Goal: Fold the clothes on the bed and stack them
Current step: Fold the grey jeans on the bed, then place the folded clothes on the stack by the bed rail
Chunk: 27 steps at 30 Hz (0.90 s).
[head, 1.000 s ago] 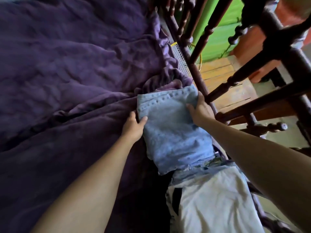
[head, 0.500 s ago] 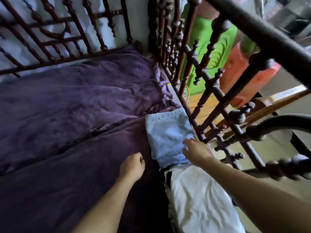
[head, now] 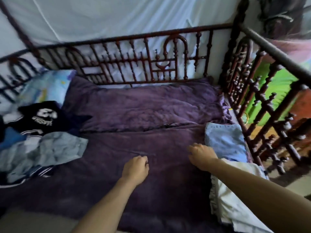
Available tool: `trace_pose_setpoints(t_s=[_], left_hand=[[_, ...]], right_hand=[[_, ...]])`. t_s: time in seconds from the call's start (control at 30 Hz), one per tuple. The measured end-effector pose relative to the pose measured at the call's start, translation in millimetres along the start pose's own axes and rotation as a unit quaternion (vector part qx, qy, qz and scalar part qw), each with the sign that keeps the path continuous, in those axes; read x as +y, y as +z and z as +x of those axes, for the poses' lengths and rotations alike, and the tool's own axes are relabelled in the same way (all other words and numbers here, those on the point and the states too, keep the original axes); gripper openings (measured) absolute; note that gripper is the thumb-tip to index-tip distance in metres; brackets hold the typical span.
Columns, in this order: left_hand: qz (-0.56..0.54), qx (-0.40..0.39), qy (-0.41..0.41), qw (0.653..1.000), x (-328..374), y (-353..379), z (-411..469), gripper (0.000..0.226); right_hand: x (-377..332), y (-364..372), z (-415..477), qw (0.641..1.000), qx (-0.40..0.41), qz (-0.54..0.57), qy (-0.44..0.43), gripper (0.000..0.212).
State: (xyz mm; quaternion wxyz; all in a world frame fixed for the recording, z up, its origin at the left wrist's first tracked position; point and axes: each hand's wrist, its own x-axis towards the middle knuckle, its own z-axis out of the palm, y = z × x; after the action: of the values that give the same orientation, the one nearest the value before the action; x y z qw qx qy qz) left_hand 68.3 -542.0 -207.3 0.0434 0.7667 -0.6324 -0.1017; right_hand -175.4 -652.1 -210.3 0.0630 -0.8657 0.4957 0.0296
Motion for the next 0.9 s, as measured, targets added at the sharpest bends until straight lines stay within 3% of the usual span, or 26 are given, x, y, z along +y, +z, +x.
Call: trace_pose_setpoints(t_s=[0.17, 0.37, 0.67, 0.9], left_hand=[[-0.009, 0.057, -0.080, 0.995, -95.0, -52.7, -66.8, 0.017], [-0.003, 0.071, -0.142, 0.987, -226.2, -83.2, -134.1, 0.016], [-0.013, 0.072, -0.229, 0.971, -440.6, -128.0, -213.5, 0.017], [-0.052, 0.072, -0.263, 0.961, -551.8, -132.5, -213.5, 0.016]], right_hand=[[-117.3, -31.5, 13.2, 0.995, 0.035, -0.005, -0.095, 0.029], [-264.4, -23.5, 44.2, 0.982, 0.033, -0.018, -0.186, 0.027], [-494.2, 12.9, 79.2, 0.970, -0.030, 0.031, -0.238, 0.031], [-595.7, 19.4, 137.4, 0.968, -0.041, 0.024, -0.247, 0.022]])
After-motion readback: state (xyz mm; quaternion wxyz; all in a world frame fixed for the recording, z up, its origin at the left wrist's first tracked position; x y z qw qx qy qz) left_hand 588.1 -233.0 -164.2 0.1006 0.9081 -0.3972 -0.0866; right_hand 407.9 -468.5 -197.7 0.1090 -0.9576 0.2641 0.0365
